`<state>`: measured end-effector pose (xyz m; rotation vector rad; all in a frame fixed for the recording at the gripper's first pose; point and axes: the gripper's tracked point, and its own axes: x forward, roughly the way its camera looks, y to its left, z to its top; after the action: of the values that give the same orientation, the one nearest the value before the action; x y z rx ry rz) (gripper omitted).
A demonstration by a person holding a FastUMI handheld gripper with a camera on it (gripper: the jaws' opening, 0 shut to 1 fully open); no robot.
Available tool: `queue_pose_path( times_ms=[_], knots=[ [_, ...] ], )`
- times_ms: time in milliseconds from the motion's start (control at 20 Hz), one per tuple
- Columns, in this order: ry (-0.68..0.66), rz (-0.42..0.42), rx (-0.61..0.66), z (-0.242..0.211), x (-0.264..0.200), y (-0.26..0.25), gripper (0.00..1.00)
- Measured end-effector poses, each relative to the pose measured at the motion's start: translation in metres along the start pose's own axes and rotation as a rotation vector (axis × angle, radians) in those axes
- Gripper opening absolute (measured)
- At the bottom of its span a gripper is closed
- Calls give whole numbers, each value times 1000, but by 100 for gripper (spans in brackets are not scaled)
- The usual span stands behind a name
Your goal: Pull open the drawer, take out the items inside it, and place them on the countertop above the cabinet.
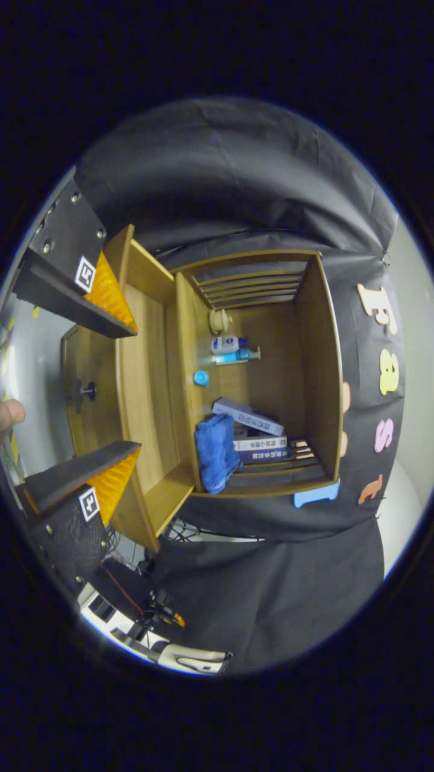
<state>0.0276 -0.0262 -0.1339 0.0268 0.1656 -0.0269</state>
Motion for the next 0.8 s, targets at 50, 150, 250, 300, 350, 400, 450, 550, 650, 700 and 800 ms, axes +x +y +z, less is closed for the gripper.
queue_pose_path(
  times_ms=[50,150,250,300,350,400,450,550,650,700,800],
  knots=[
    [10,0,-15,-11,-3,-2,100],
    [8,-11,-41,-30,-7,-7,100],
    [11,-29,-45,-47,-7,-13,100],
    [7,-37,-53,-55,-8,-16,100],
    [9,-41,-60,-62,-8,-18,100],
    [15,-41,-61,-74,-7,-19,100],
    [16,-30,-61,-83,-7,-18,100],
    [5,-23,-44,-94,-4,-20,100],
    [-13,-5,-16,-103,4,-18,100],
    [-23,-1,2,-105,8,-18,100],
    [-52,24,37,-105,17,-14,100]
  ],
)
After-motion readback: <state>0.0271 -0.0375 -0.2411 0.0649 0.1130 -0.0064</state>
